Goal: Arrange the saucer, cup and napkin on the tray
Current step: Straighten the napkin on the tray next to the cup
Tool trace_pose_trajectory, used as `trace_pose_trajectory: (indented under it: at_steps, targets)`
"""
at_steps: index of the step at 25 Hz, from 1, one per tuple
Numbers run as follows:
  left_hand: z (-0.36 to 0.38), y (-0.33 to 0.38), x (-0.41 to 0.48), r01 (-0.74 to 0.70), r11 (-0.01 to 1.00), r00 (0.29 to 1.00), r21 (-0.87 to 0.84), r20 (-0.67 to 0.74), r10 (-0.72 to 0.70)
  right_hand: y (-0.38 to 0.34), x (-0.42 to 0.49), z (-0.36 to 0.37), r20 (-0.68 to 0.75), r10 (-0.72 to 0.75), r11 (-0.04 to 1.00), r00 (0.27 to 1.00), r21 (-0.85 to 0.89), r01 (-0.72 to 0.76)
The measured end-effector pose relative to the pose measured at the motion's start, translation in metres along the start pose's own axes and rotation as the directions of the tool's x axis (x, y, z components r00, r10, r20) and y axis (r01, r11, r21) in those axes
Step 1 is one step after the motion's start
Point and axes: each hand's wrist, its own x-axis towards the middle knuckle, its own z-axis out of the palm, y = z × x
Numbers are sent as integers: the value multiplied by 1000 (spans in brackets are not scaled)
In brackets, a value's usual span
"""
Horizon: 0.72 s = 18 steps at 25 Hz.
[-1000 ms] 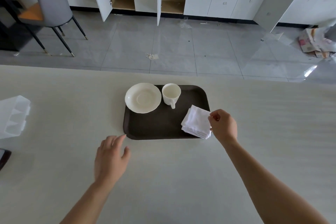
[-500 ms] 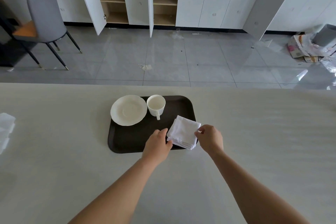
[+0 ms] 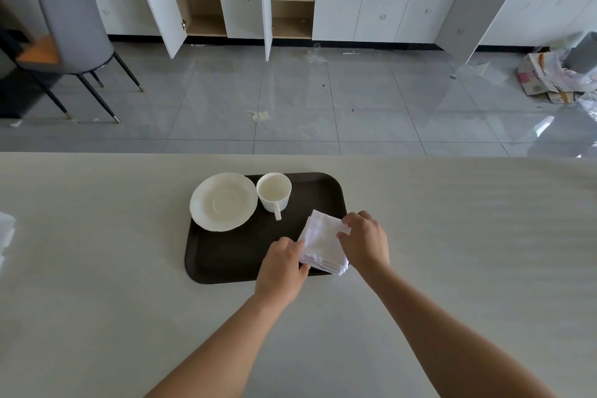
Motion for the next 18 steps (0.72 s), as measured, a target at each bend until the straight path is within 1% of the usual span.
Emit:
trace_pose_trajectory:
  at_steps: [2,5,7,13,15,17,18]
  targets:
    - [1,1,2,6,1000,1000,-6,-17,-7,0,3,1,-18,8,999,1000,-33,-9]
    - [1,2,4,9,1000,999,-18,-35,-10,0,10,4,-32,38,998,999,44,-36]
    - [1,1,3,11,1000,999,-16,-46,-11,0,14,6,-39,29,995,999,93,-25]
    - [-2,-4,0,0,1000,997,-21,-82,-2,-11,21,11,-8,-58,979,998,195,59]
    - [-4,-3,2,-1,1000,996,-27,-88,-1,-8,16,8,-32,-87,971,996,219,92]
    - [-5,-3,3,-31,999,997,-4,-64,31,1,9,1,-52,-125,967,991,217,134]
    - [-4,-3,4,-55,998,997,17,-48,56,7,3,-3,-32,-158,969,987,188,161]
